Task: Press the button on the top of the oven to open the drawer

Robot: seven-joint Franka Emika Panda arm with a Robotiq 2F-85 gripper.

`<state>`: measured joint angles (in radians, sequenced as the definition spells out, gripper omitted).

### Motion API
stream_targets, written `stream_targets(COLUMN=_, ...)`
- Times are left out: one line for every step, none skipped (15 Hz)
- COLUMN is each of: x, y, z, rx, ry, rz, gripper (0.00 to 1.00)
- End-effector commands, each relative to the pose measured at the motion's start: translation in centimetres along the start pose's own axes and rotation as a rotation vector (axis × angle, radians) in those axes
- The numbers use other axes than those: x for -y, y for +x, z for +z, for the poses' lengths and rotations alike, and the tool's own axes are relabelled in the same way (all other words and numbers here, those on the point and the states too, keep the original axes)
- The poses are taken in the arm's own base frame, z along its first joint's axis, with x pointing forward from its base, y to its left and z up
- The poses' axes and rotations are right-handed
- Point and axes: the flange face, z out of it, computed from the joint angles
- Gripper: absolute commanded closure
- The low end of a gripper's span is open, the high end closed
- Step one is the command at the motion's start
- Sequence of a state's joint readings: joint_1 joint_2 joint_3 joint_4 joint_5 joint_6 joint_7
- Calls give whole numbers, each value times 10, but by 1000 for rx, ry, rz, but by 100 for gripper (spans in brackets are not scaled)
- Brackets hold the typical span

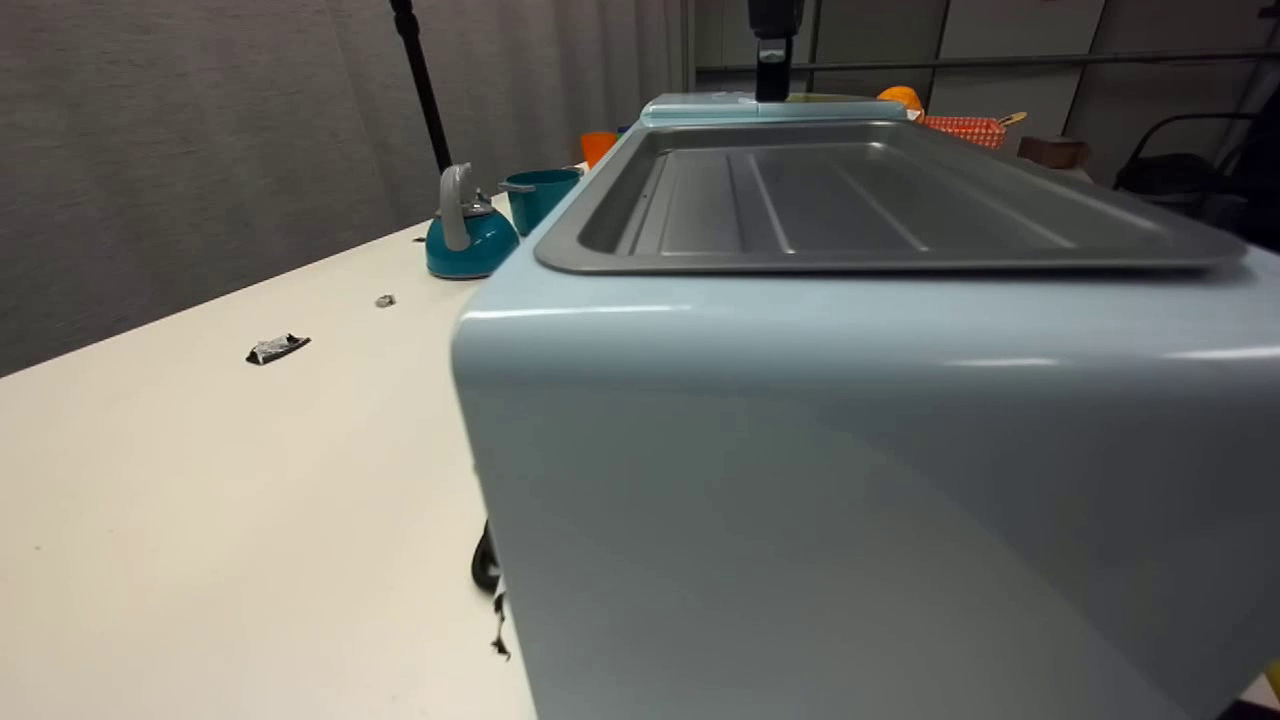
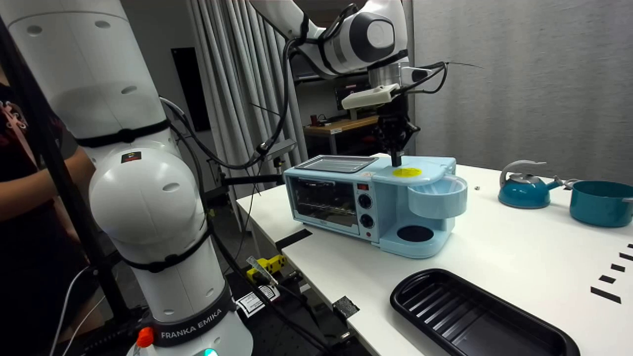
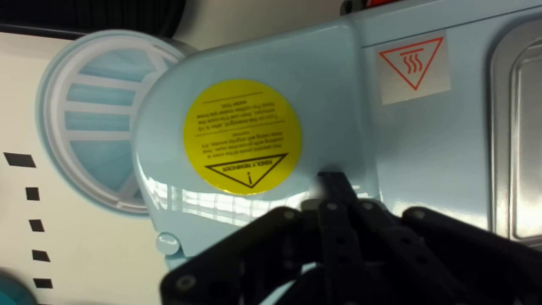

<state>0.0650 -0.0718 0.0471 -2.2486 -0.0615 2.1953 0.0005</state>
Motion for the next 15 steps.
stream_targets(x=2, y=-1, z=3, rx=12, ry=13, rz=-2, gripper=100)
stream_targets(x=2, y=-2, z=0, rx=9, ry=12, rz=1, gripper=100)
stream_targets(x=2, y=-3, z=-3, rx=8, ry=12, rz=3, gripper=100)
stream_targets(x=4, y=-3, z=-9, rx=4, ry=13, rz=5, gripper=100)
stream_targets(x=4, y=-4, z=-14, rx=-2, ry=8, rz=8, gripper=100)
stream_targets(x=4, y=-6, z=-19, rx=-8, ry=1, rz=11, gripper=100)
stream_targets(x=5, y=-7, z=-23, rx=-12, ry=-4, rz=13, gripper=100)
stream_targets(x=7, y=-7, z=-30, rx=-21, ry=-10, rz=17, gripper=100)
stream_targets(x=8, y=-9, z=-34, rx=-30, ry=-13, rz=23, gripper=100)
stream_targets(x=9, y=-10, z=-39, rx=-42, ry=-15, rz=34, gripper=100)
stream_targets(x=10, y=-12, z=-43, rx=-51, ry=-25, rz=50, gripper=100)
stream_targets(x=12, y=-13, z=-48, rx=-59, ry=-30, rz=60, gripper=100)
stream_targets(x=14, y=-16, z=-52, rx=-68, ry=-33, rz=69, gripper=100)
stream_targets(x=15, y=-17, z=-57, rx=-76, ry=-35, rz=77, gripper=100)
stream_targets(x=17, y=-20, z=-61, rx=-88, ry=-49, rz=94, gripper=100)
